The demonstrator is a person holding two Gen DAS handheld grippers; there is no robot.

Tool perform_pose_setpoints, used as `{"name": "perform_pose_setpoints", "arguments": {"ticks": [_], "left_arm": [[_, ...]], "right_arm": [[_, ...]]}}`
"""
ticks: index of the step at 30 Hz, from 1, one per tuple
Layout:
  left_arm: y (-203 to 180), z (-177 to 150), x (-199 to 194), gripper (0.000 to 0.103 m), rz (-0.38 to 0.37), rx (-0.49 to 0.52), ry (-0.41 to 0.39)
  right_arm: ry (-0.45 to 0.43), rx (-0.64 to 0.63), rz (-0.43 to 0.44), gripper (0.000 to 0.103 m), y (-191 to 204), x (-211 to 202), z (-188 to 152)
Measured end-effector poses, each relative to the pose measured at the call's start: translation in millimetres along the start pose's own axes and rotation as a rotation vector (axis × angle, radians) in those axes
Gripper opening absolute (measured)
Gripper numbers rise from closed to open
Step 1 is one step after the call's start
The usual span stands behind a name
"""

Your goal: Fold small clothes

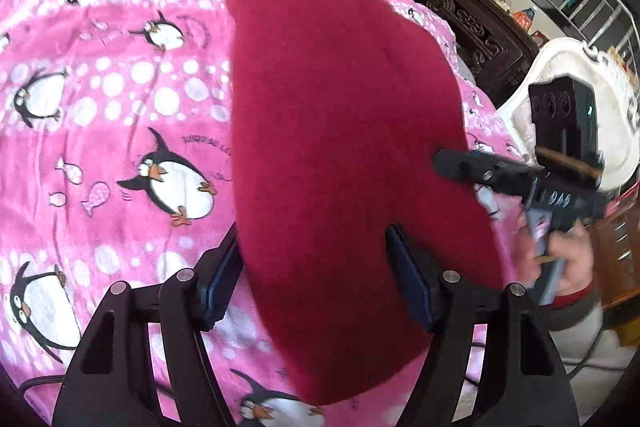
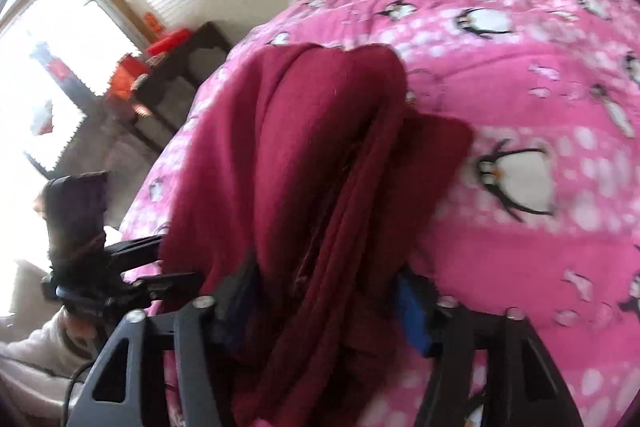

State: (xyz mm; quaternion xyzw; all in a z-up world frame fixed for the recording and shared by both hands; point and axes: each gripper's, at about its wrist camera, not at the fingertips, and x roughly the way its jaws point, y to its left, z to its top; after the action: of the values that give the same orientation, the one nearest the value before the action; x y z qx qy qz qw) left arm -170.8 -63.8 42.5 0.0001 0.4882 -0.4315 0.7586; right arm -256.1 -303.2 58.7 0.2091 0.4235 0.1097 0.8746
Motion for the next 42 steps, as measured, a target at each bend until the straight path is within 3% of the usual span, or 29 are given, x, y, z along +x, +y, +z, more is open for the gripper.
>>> {"name": "perform_pose_setpoints", "arguments": {"ticks": [3, 6, 9, 13, 18, 23, 28, 33, 37, 40, 42], "left_arm": [[-4.8, 1.8, -18.1, 0.07, 0.043, -0.013, -0.035], [-11.4, 7.4, -40.9, 0.071, 0.113, 0.006, -0.13], [-19.0, 17.0, -39.8, 0.071, 0.187, 0.03, -0.155], [-17.4, 22.9, -18.1, 0.071, 0.238, 0.016, -0.126], [-18.6, 30.5, 1.9, 0.071, 0.244, 0.002, -0.099], [-26.0, 33.1, 6.3, 0.071, 0.277, 0.033, -0.103], [-27.5, 30.8, 6.2, 0.071, 0.287, 0.039, -0.111], [-28.3, 29.6, 5.7, 0.071, 0.297, 0.037, -0.117], [-31.0, 27.6, 6.9, 0.071, 0.297, 0.038, -0.121], [-33.0, 26.5, 9.4, 0.071, 0.305, 0.041, -0.118], [-35.1, 25.6, 9.0, 0.071, 0.318, 0.048, -0.127]], "right_arm": [[-0.089, -0.003, -0.045, 0.062, 7.0, -30.5, 6.8], [-0.168, -0.071, -0.078, 0.06, 28.4, -59.0, 21.0], [-0.144, -0.144, -0.06, 0.057, 50.7, -48.6, 33.1], [-0.084, -0.179, -0.06, 0.056, 61.5, -7.7, 41.2], [-0.026, -0.168, -0.191, 0.042, 31.5, 40.2, 56.6], [-0.041, -0.127, -0.169, 0.042, 22.4, 39.7, 64.1], [-0.06, -0.169, -0.13, 0.043, 50.9, 0.6, 45.0], [-0.014, -0.294, -0.175, 0.044, 81.6, -19.3, 7.1], [0.067, -0.388, -0.35, 0.049, 72.9, -5.8, -25.8], [0.057, -0.282, -0.3, 0.052, 50.8, -1.0, -32.9], [0.042, -0.28, -0.3, 0.052, 51.5, -5.6, -33.5]]}}
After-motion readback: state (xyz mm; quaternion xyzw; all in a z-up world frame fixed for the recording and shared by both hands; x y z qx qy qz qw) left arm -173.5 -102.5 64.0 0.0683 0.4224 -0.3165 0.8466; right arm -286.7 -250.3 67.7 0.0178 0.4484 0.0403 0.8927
